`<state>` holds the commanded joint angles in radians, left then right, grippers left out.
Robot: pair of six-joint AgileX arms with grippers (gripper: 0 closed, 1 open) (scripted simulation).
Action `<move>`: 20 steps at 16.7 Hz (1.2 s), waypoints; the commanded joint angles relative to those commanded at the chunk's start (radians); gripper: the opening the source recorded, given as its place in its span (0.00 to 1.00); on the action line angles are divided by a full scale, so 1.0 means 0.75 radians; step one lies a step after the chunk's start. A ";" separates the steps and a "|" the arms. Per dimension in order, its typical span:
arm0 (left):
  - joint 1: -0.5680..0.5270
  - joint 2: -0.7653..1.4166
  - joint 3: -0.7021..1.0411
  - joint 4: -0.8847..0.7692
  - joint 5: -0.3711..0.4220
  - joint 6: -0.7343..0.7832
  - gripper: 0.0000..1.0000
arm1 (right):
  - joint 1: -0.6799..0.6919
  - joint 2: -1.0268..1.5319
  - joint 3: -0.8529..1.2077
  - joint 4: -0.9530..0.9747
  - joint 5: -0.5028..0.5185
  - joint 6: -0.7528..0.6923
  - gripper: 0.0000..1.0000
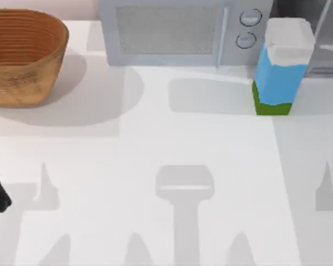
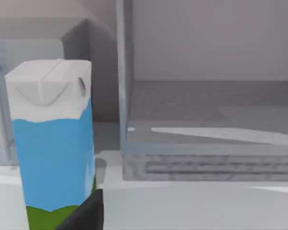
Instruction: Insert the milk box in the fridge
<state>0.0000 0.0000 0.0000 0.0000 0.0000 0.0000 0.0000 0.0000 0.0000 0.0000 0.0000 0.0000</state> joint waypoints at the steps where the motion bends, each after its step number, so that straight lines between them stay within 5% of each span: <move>1: 0.000 0.000 0.000 0.000 0.000 0.000 1.00 | 0.000 0.000 0.000 0.000 0.000 0.000 1.00; 9: 0.000 0.000 0.000 0.000 0.000 0.000 1.00 | 0.060 0.378 0.184 0.261 0.102 0.009 1.00; 20: 0.000 0.000 0.000 0.000 0.000 0.000 1.00 | 0.330 1.848 0.649 0.982 0.351 0.096 1.00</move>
<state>0.0000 0.0000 0.0000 0.0000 0.0000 0.0000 0.2473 1.3860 0.4870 0.7361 0.2631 0.0719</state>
